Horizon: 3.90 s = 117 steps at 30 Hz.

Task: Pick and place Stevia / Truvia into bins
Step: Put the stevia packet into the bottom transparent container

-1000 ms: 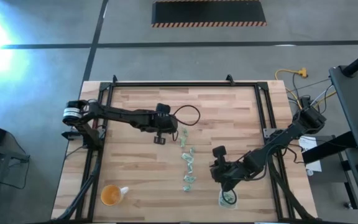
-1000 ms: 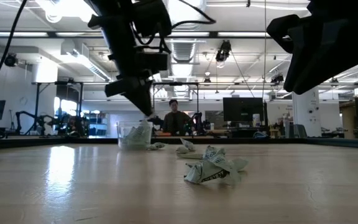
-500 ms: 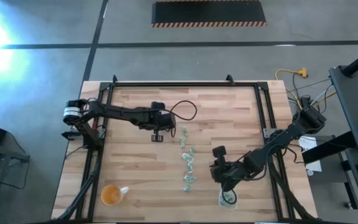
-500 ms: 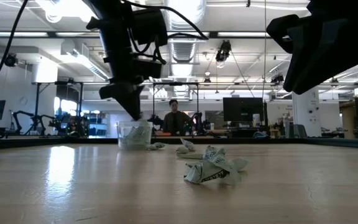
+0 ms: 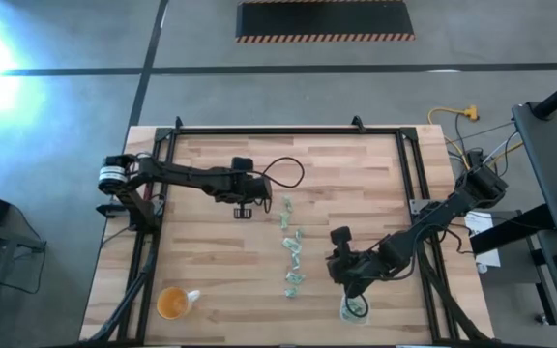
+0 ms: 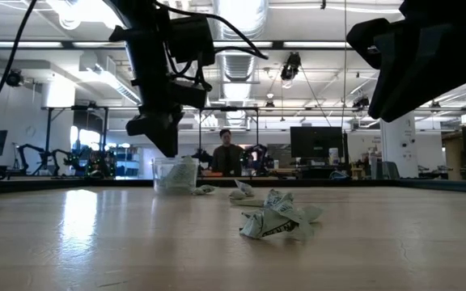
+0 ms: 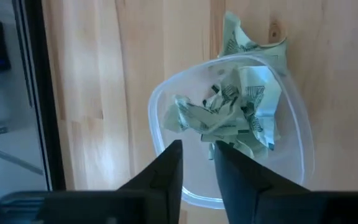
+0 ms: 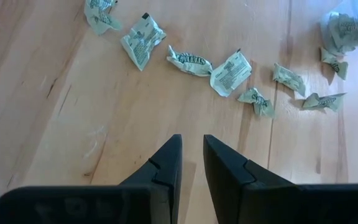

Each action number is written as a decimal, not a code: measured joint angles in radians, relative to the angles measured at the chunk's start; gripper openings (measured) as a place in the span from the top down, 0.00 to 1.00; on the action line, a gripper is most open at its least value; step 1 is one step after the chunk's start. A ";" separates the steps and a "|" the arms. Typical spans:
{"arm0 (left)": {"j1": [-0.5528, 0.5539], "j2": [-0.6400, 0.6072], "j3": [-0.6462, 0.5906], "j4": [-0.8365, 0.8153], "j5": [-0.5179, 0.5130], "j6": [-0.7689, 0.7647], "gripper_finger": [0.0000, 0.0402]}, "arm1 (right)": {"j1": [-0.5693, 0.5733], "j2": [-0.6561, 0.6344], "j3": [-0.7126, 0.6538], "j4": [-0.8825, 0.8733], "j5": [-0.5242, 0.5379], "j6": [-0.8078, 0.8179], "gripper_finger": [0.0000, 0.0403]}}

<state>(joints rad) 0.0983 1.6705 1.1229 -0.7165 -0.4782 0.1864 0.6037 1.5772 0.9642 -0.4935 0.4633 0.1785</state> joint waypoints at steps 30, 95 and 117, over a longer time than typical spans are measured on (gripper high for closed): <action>-0.291 -0.485 -0.271 0.300 -0.006 -0.209 0.77 | -0.127 0.011 -0.072 0.423 -0.240 -0.256 0.86; -0.324 -0.467 -0.272 0.335 -0.006 -0.178 0.77 | -0.236 0.286 -0.034 0.552 -0.333 -0.283 0.80; -0.324 -0.467 -0.273 0.335 -0.006 -0.179 0.77 | -0.248 0.287 -0.035 0.565 -0.370 -0.266 0.70</action>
<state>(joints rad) -0.2260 1.2037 0.8497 -0.3817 -0.4841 0.0071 0.3561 1.8641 0.9295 0.0711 0.0929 -0.0874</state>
